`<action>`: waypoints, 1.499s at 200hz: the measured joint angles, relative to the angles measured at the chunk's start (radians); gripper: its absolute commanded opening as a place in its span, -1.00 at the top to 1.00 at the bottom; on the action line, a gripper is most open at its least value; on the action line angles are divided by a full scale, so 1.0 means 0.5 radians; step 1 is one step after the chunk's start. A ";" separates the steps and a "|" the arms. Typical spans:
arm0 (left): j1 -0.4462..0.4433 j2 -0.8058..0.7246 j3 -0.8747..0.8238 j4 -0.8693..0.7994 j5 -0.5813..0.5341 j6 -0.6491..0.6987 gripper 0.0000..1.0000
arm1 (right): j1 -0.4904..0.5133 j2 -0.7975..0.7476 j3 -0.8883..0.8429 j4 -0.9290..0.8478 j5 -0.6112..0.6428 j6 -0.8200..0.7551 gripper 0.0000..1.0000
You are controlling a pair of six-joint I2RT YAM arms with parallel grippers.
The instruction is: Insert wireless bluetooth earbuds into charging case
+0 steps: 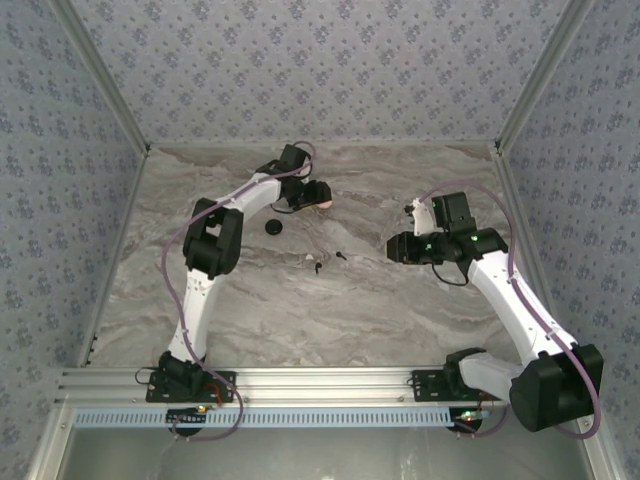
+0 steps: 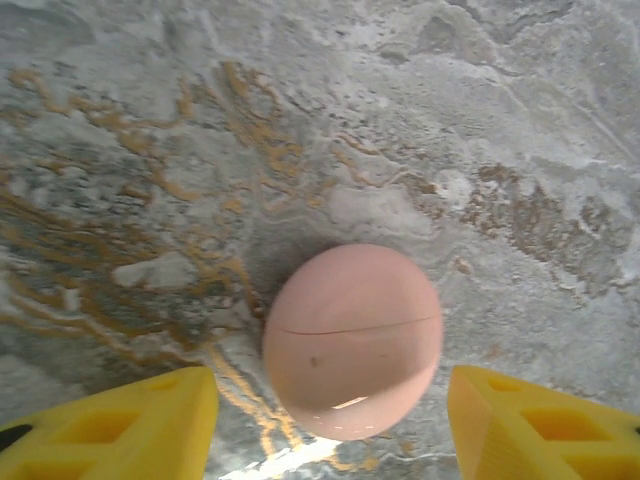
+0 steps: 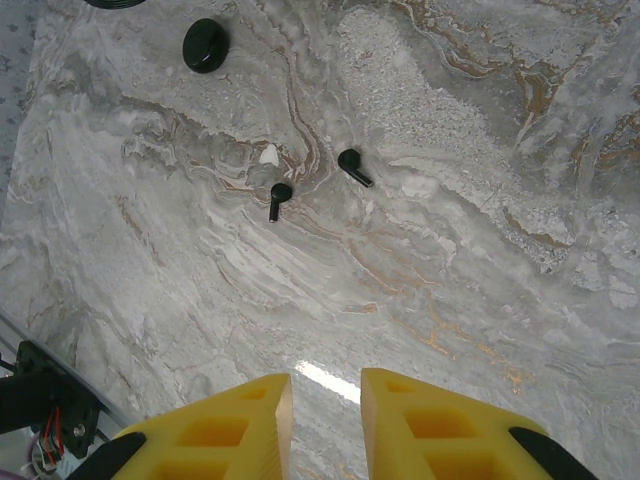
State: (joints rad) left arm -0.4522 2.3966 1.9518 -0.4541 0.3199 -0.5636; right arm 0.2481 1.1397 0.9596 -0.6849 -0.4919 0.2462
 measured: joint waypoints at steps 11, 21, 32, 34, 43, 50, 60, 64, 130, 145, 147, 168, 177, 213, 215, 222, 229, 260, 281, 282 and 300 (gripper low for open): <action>0.002 -0.007 0.002 -0.014 -0.037 0.022 -0.31 | 0.000 0.000 0.000 0.000 0.002 0.000 0.47; 0.002 -0.024 0.002 -0.048 -0.093 0.045 -0.31 | 0.000 0.000 0.000 0.000 0.008 0.000 0.47; 0.002 -0.044 0.002 -0.092 -0.150 0.067 -0.31 | 0.000 0.000 0.000 0.000 0.014 0.000 0.46; 0.002 -0.052 0.002 -0.101 -0.163 0.075 -0.31 | 0.000 0.000 0.000 0.000 0.014 0.000 0.46; 0.002 -0.079 0.002 -0.136 -0.213 0.100 -0.31 | 0.000 0.000 0.000 -0.001 0.014 0.000 0.45; 0.002 -0.105 0.000 -0.162 -0.256 0.117 -0.31 | 0.000 0.000 0.000 0.000 0.015 0.000 0.45; 0.002 -0.173 -0.037 -0.169 -0.323 0.137 -0.31 | 0.000 0.000 0.000 0.000 0.018 0.000 0.45; 0.002 -0.210 -0.067 -0.169 -0.349 0.141 -0.30 | 0.000 0.000 0.000 0.000 0.021 0.000 0.45; 0.002 -0.817 -0.491 -0.252 -0.861 0.223 -0.42 | 0.000 0.004 -0.018 0.000 0.053 -0.001 0.39; 0.002 -0.845 -0.539 -0.317 -0.956 0.229 -0.49 | 0.000 0.005 -0.027 0.000 0.056 -0.001 0.37; 0.002 -0.846 -0.545 -0.327 -0.967 0.228 -0.50 | 0.000 0.006 -0.027 0.000 0.058 -0.001 0.37; 0.002 -0.846 -0.615 -0.411 -1.050 0.243 -0.61 | 0.000 0.017 -0.031 0.002 0.060 0.000 0.36; 0.001 -0.846 -0.652 -0.437 -1.077 0.254 -0.65 | 0.000 0.017 -0.035 0.005 0.062 0.000 0.36; -0.002 -0.845 -0.787 -0.462 -1.111 0.258 -0.74 | 0.000 0.017 -0.056 0.008 0.066 0.000 0.35; -0.002 -0.845 -0.790 -0.462 -1.110 0.258 -0.74 | 0.000 0.017 -0.056 0.008 0.066 0.000 0.36; -0.002 -0.842 -0.795 -0.462 -1.102 0.260 -0.74 | 0.000 0.017 -0.056 0.008 0.066 0.000 0.35; -0.002 -0.835 -0.795 -0.456 -1.096 0.267 -0.75 | 0.000 0.017 -0.056 0.008 0.066 0.000 0.35; -0.002 -0.778 -0.794 -0.436 -1.035 0.290 -0.76 | 0.000 0.017 -0.056 0.008 0.066 0.000 0.34; -0.002 -0.713 -0.791 -0.411 -0.993 0.311 -0.75 | 0.000 0.017 -0.056 0.008 0.066 0.000 0.33; -0.002 -0.710 -0.791 -0.411 -0.990 0.311 -0.75 | 0.000 0.017 -0.056 0.008 0.066 0.000 0.33; -0.002 -0.647 -0.774 -0.407 -0.967 0.320 -0.68 | 0.000 0.017 -0.057 0.009 0.066 0.000 0.34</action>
State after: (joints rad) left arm -0.4534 2.0731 1.5650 -0.6575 -0.1638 -0.4034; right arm 0.2481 1.1481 0.9310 -0.6804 -0.4591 0.2462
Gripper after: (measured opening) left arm 0.857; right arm 0.332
